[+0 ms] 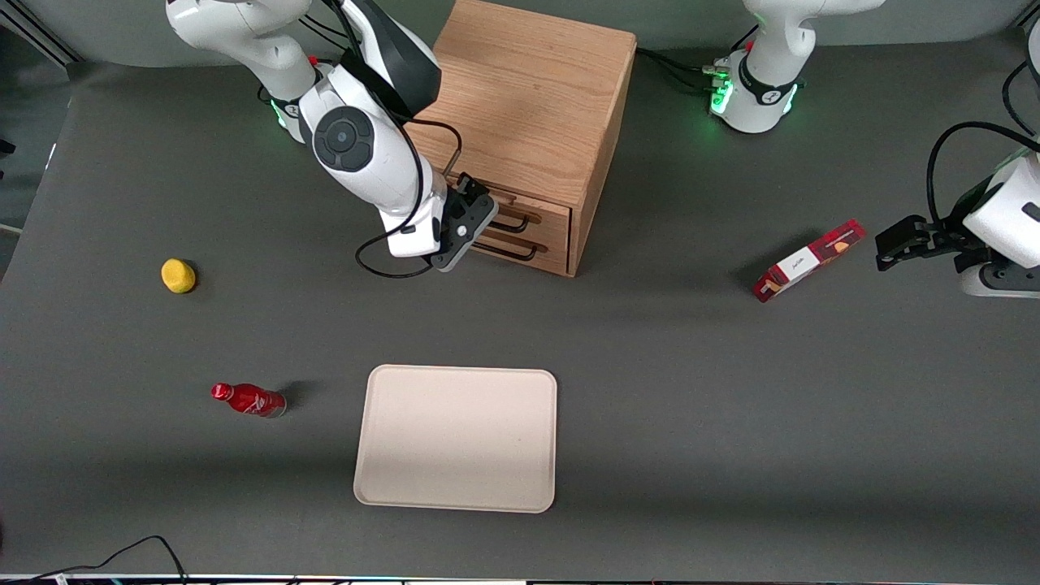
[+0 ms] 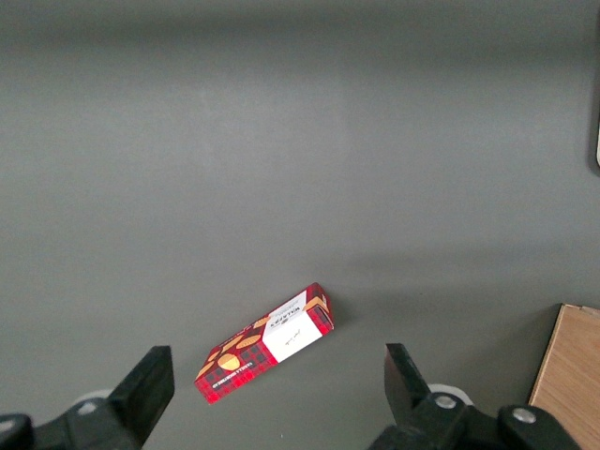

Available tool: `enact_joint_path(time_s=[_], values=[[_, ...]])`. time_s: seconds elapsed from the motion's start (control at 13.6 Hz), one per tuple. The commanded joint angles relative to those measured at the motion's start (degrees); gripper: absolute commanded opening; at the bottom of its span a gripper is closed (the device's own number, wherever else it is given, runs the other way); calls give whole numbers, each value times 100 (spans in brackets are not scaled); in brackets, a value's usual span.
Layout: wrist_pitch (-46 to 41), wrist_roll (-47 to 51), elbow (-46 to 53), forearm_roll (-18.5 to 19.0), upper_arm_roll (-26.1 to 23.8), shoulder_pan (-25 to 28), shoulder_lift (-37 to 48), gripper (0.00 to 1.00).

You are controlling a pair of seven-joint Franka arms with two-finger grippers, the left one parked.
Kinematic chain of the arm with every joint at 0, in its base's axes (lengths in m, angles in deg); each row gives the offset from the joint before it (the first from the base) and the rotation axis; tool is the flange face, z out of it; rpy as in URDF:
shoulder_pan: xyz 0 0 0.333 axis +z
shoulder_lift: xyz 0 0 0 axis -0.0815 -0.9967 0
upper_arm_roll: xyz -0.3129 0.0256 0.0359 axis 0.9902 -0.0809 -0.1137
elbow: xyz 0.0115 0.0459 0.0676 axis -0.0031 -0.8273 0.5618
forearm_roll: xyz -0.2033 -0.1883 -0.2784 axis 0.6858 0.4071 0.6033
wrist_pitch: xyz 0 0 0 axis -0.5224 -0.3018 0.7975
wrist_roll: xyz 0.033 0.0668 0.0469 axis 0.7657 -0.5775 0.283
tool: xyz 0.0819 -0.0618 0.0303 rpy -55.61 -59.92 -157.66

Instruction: Close top drawer

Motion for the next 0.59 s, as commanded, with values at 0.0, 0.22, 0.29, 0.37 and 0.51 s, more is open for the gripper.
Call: enact_joint_path(time_s=[0.0,0.22,0.29,0.37,0.51], values=[[-475,141,173,8,-39,-111,187,100],[-854,89,323,-316,14,-225,397,100],[-907,97,332,-413,22,-296,502,100],[-942,158,324,-553,31,-349,651,100],[-960,220,324,-712,40,-629,827,100]])
